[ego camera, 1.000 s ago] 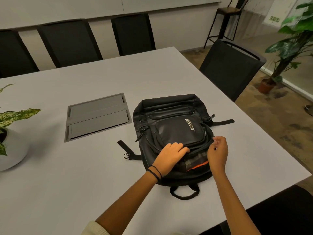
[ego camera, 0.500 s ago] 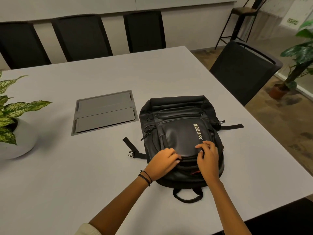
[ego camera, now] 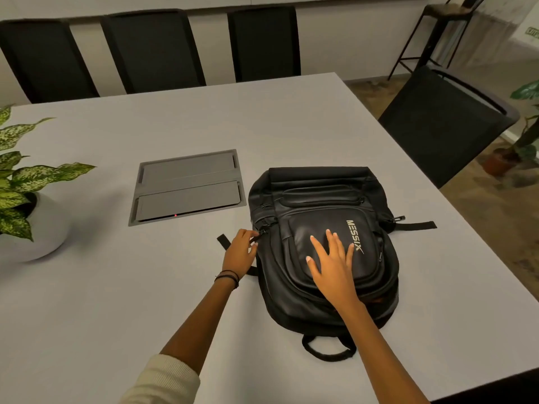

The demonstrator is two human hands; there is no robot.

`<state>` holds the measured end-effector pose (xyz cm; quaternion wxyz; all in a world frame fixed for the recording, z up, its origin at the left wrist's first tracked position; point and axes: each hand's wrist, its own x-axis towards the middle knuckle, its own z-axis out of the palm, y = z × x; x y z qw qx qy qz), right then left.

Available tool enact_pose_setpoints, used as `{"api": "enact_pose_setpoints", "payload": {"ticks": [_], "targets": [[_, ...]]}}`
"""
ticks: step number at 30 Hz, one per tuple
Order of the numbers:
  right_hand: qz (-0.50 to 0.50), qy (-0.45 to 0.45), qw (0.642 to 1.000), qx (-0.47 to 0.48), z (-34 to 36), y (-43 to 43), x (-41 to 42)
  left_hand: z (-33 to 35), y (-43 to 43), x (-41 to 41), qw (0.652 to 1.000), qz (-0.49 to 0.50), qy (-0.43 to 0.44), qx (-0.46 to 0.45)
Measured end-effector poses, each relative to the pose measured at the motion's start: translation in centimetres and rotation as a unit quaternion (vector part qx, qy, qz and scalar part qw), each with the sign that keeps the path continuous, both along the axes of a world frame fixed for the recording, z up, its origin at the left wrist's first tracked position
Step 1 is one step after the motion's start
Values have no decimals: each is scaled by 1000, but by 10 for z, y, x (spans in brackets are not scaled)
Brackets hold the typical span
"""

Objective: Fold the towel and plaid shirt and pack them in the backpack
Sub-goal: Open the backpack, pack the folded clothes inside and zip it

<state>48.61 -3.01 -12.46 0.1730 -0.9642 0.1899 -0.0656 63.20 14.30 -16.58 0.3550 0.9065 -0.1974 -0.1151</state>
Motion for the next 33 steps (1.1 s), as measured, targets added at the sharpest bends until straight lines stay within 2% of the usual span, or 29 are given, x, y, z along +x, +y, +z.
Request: {"api": "enact_pose_setpoints", "payload": {"ticks": [6,12,19,33], "targets": [[8,40,998,-48,-21,-7,4,-7,-18,13,1000,0,3,31],[5,42,997,-58,-32,-8,5,-9,-29,24,996,27,-8,83],[1,38,996,-86,-39,-9,5,-13,-33,31,994,31,29,102],[3,23,994,-103,-42,-10,5,-2,-33,28,981,-31,-33,188]]}}
